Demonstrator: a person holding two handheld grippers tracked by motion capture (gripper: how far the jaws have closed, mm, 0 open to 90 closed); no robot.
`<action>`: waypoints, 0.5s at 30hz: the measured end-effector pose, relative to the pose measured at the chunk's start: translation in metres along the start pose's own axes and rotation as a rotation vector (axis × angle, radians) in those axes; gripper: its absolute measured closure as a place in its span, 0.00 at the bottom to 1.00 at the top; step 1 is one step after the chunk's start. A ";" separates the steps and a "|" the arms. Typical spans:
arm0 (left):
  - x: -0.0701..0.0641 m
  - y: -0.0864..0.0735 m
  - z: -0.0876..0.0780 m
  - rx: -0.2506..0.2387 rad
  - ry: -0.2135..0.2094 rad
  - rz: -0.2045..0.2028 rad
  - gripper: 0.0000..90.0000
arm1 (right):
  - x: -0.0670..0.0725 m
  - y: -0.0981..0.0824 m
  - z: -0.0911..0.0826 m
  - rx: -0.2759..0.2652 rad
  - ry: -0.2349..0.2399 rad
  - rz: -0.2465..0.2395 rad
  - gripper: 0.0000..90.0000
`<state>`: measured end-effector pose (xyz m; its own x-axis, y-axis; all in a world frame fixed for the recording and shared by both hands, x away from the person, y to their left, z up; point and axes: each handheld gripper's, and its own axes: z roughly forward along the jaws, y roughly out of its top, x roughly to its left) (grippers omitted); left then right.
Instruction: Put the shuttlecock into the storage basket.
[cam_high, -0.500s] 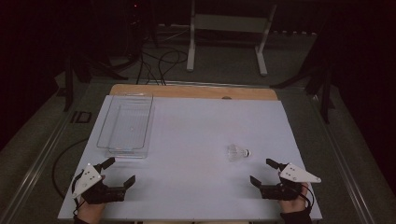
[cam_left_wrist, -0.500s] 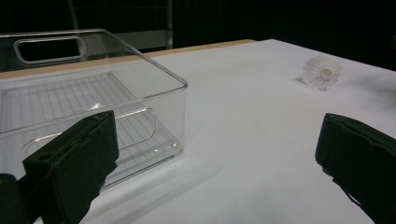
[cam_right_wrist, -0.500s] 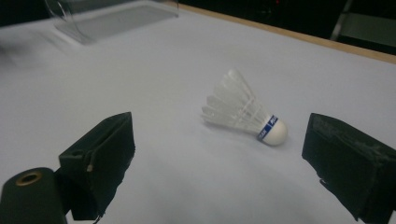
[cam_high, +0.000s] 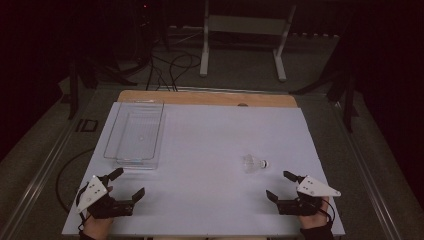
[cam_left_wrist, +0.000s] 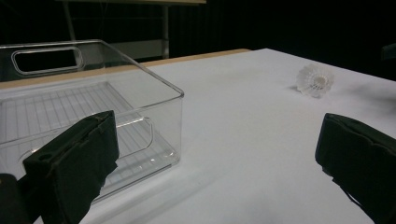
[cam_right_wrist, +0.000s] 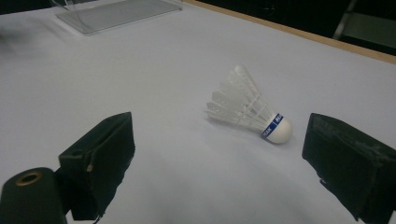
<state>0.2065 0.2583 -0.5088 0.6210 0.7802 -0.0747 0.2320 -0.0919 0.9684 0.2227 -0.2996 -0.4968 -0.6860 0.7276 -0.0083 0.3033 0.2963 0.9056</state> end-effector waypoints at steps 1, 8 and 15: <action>0.000 0.000 0.000 0.001 -0.001 -0.001 0.00 | 0.000 0.000 0.000 -0.002 0.004 0.001 0.11; -0.001 0.000 0.001 0.007 -0.005 0.001 0.00 | -0.001 0.004 -0.004 -0.022 0.022 0.017 0.10; -0.001 0.000 0.001 0.007 -0.009 -0.002 0.00 | 0.002 0.009 -0.006 -0.030 0.015 -0.028 0.10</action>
<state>0.2067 0.2565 -0.5088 0.6272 0.7749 -0.0790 0.2386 -0.0946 0.9665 0.2202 -0.2990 -0.4862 -0.7036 0.7101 -0.0280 0.2639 0.2977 0.9175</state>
